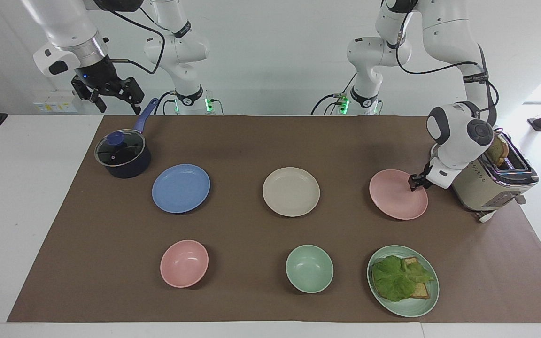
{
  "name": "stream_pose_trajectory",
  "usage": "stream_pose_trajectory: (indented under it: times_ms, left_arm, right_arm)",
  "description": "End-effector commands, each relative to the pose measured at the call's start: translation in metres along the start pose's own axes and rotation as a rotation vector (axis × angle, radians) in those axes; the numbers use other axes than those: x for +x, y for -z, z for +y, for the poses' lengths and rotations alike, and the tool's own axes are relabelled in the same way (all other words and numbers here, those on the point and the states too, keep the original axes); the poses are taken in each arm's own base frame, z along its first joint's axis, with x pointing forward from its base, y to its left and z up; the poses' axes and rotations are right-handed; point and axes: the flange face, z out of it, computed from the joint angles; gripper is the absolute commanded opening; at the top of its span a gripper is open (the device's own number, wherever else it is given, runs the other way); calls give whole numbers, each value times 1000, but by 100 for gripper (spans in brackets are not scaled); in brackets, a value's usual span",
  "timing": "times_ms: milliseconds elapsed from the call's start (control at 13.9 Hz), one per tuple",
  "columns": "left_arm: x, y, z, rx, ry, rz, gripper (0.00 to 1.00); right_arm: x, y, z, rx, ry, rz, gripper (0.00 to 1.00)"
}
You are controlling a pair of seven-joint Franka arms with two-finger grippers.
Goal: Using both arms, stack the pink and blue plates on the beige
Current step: 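Grasp the pink bowl rim with the left gripper and lift, then carry the pink bowl onto the beige plate and release it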
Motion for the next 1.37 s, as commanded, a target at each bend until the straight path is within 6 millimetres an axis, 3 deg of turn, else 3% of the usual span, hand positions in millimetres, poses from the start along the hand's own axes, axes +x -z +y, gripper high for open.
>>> stream_pose_trajectory:
  times_ms: [0,216,505,722,1010,1299]
  left_arm:
    - [0,4,-3,-11,0,7,0]
    - [8,35,-3,-15,-1,-41,0]
    - [16,105,8,-112,21,-107,0]
    - [12,127,27,-231,40,-107,0]
    - [5,131,89,-357,41,-105,0]
    - [-20,123,170,-397,44,-63,0]
  right_arm:
    - [-4,0,1,10,13,-3,100]
    - [-5,2,-10,25,36,-1,100]
    - [-5,2,-5,26,23,-1,100]
    - [-5,2,-6,26,25,-1,100]
    - [-5,2,-6,26,25,-1,100]
    - [-5,2,-6,26,25,-1,100]
